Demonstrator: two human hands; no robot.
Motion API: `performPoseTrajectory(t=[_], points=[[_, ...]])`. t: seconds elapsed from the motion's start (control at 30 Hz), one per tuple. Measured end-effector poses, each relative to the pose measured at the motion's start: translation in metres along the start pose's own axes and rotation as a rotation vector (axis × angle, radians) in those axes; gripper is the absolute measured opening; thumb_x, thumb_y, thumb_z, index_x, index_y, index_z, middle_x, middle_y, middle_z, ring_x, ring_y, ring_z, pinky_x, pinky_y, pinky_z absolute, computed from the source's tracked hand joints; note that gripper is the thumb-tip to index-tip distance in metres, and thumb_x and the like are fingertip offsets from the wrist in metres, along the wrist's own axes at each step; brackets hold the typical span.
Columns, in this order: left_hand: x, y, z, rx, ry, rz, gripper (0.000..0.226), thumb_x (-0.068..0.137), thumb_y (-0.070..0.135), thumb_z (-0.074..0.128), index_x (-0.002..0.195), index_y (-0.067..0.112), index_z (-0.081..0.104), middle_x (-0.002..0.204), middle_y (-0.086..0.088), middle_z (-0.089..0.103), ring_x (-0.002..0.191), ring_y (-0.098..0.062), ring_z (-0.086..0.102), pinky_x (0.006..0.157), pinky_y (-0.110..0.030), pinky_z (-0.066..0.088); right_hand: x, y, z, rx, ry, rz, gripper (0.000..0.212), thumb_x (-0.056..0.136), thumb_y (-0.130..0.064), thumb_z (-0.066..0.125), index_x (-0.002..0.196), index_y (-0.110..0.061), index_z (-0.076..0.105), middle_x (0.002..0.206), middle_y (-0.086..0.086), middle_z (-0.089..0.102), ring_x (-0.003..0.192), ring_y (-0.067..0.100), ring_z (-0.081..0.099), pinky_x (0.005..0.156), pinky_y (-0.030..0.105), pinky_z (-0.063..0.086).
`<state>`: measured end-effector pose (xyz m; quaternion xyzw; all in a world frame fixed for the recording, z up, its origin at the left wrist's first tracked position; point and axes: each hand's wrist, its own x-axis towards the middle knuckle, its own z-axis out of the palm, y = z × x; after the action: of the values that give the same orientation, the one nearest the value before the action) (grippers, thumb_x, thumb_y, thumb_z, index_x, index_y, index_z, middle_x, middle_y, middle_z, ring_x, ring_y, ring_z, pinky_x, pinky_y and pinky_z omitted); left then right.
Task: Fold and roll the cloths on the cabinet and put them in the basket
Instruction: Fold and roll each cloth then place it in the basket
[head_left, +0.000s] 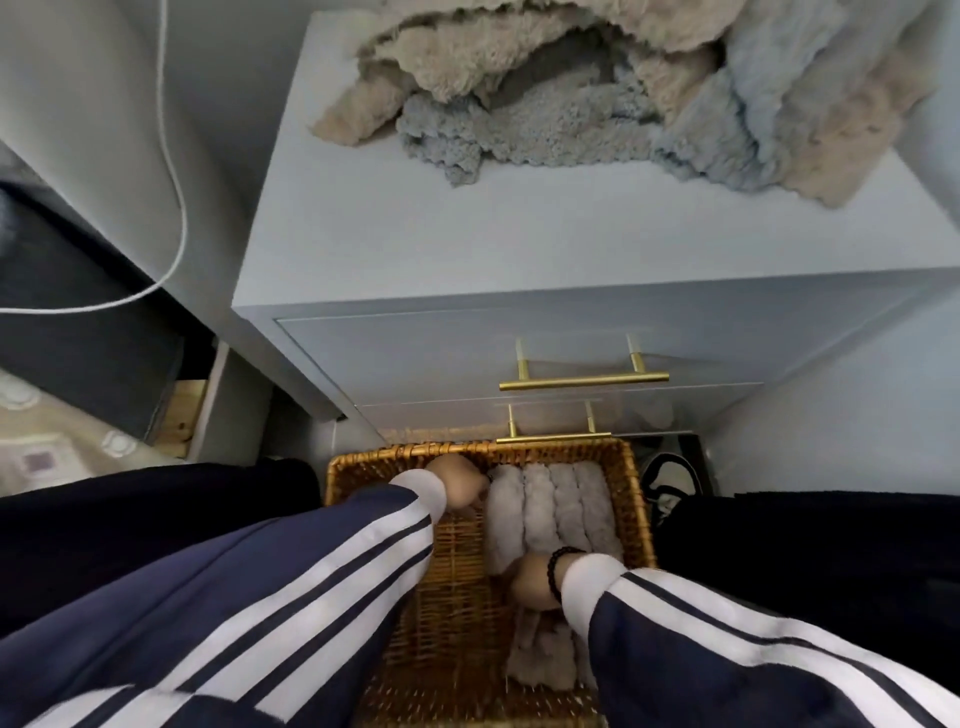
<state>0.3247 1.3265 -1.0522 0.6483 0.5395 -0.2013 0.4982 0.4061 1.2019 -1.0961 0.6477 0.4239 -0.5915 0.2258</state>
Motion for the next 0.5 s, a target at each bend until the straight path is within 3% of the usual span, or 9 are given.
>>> performPoseTrajectory(t=[0.1, 0.13, 0.2, 0.27, 0.33, 0.4, 0.5], points=[[-0.025, 0.002, -0.009, -0.115, -0.023, -0.036, 0.025, 0.096, 0.015, 0.051, 0.116, 0.003, 0.061, 0.116, -0.015, 0.066, 0.102, -0.029, 0.066, 0.089, -0.033, 0.053, -0.010, -0.005, -0.005, 0.173, 0.011, 0.029, 0.042, 0.101, -0.024, 0.037, 0.135, -0.003, 0.048, 0.140, 0.016, 0.048, 0.116, 0.030, 0.054, 0.102, 0.039, 0.042], [-0.035, 0.004, -0.011, -0.122, -0.035, -0.042, 0.026, 0.098, 0.016, 0.049, 0.118, 0.002, 0.059, 0.117, -0.016, 0.066, 0.102, -0.029, 0.066, 0.085, -0.031, 0.054, -0.014, -0.007, -0.009, 0.216, -0.035, 0.029, 0.044, 0.102, -0.025, 0.037, 0.139, -0.003, 0.044, 0.142, 0.016, 0.047, 0.106, 0.028, 0.059, 0.095, 0.037, 0.046], [-0.054, 0.008, -0.017, -0.141, -0.027, -0.029, 0.028, 0.099, 0.016, 0.046, 0.121, 0.001, 0.055, 0.116, -0.015, 0.065, 0.095, -0.026, 0.067, 0.067, -0.021, 0.054, -0.031, -0.011, -0.018, 0.335, -0.109, 0.010, 0.051, 0.104, -0.031, 0.030, 0.145, -0.003, 0.033, 0.139, 0.019, 0.050, 0.067, 0.022, 0.066, 0.066, 0.028, 0.050], [-0.064, 0.011, -0.023, -0.176, 0.008, 0.001, 0.031, 0.099, 0.017, 0.046, 0.125, 0.002, 0.054, 0.108, -0.011, 0.065, 0.080, -0.020, 0.064, 0.052, -0.020, 0.050, -0.056, -0.014, -0.035, 0.461, -0.064, 0.001, 0.052, 0.104, -0.031, 0.030, 0.148, -0.006, 0.023, 0.117, 0.018, 0.066, 0.051, 0.018, 0.064, 0.051, 0.022, 0.045], [-0.079, 0.015, -0.030, -0.179, 0.059, 0.030, 0.031, 0.099, 0.020, 0.047, 0.124, 0.005, 0.055, 0.101, -0.007, 0.064, 0.075, -0.017, 0.061, 0.061, -0.026, 0.049, -0.085, -0.016, -0.054, 0.479, 0.061, -0.055, 0.052, 0.102, -0.028, 0.036, 0.148, -0.007, 0.022, 0.100, 0.016, 0.071, 0.058, 0.019, 0.065, 0.050, 0.022, 0.048], [-0.090, 0.022, -0.037, -0.198, 0.084, 0.061, 0.027, 0.098, 0.019, 0.048, 0.120, 0.005, 0.056, 0.098, -0.007, 0.064, 0.076, -0.017, 0.061, 0.073, -0.029, 0.053, -0.113, -0.015, -0.073, 0.442, 0.099, -0.072, 0.047, 0.101, -0.030, 0.036, 0.140, -0.004, 0.039, 0.109, 0.018, 0.069, 0.069, 0.022, 0.066, 0.051, 0.022, 0.051], [-0.113, 0.034, -0.052, -0.210, 0.116, 0.145, 0.026, 0.097, 0.018, 0.050, 0.120, 0.007, 0.057, 0.099, -0.008, 0.066, 0.079, -0.018, 0.064, 0.059, -0.018, 0.052, -0.153, -0.015, -0.092, 0.395, 0.156, -0.067, 0.044, 0.101, -0.028, 0.035, 0.137, -0.005, 0.042, 0.108, 0.016, 0.069, 0.076, 0.026, 0.066, 0.050, 0.023, 0.052]])
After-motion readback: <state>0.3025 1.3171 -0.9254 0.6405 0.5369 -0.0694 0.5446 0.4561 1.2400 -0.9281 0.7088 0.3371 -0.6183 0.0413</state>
